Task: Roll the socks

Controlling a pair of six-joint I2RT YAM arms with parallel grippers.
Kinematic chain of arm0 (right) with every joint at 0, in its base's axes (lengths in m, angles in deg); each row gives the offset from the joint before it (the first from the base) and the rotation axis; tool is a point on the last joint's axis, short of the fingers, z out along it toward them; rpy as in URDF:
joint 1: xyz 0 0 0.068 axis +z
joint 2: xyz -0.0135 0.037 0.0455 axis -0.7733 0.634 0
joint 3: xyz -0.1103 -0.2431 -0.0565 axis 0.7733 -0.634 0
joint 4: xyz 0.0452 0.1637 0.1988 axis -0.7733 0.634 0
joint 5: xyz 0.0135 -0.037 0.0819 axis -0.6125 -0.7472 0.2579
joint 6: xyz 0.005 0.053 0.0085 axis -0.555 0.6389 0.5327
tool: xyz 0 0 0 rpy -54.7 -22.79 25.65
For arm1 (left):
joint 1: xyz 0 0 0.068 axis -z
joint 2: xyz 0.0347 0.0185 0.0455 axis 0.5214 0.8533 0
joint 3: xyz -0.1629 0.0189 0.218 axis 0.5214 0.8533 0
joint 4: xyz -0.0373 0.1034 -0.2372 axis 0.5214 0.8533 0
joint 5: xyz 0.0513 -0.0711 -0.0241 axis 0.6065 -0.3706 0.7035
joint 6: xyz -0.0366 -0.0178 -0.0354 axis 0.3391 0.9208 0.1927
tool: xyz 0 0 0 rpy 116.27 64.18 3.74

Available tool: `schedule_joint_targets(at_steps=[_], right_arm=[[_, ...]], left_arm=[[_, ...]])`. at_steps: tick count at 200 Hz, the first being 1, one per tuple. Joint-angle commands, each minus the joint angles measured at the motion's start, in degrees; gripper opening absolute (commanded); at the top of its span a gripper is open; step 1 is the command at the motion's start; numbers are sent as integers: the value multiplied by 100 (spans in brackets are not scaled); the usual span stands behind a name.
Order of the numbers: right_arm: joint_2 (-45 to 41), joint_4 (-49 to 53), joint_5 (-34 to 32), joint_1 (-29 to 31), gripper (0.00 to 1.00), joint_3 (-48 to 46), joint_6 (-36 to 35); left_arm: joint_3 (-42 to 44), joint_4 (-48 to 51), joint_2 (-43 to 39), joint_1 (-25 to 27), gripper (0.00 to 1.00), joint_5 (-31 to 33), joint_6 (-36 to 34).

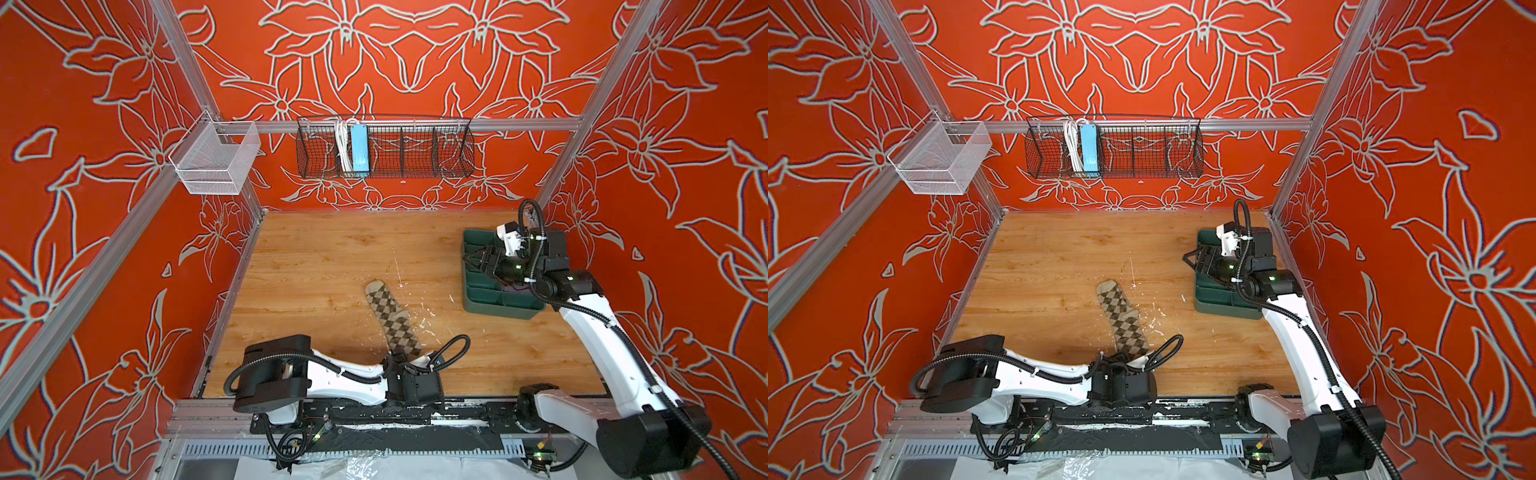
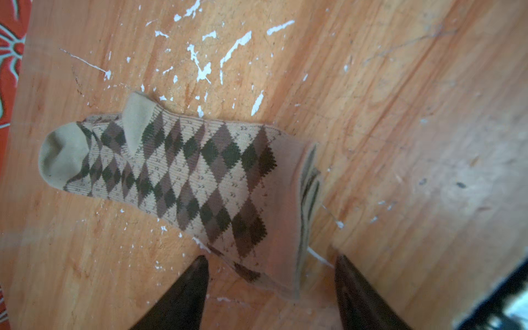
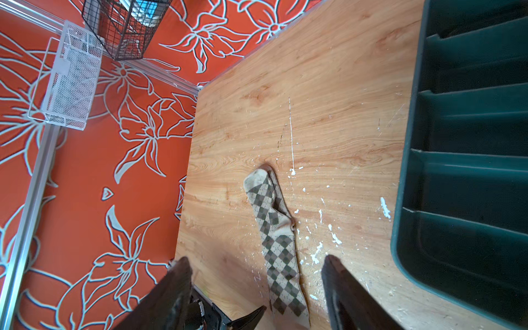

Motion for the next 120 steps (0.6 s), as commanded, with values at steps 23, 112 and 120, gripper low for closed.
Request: schedule_joint_targets(at_steps=[23,112,120], right_arm=[[-336,334,371,-30,73,-126,-506],[-1208,1087,-870,495,58,-517,-3818],[-1324,1088,-956,703,55,-628,-4379]], left_arm=[[287,-179,-7,-324,34,-421,201],[365,-246,-480,-2102,3,-4806,-860],[294,-125,-426,-2197,3,-4920,-958]])
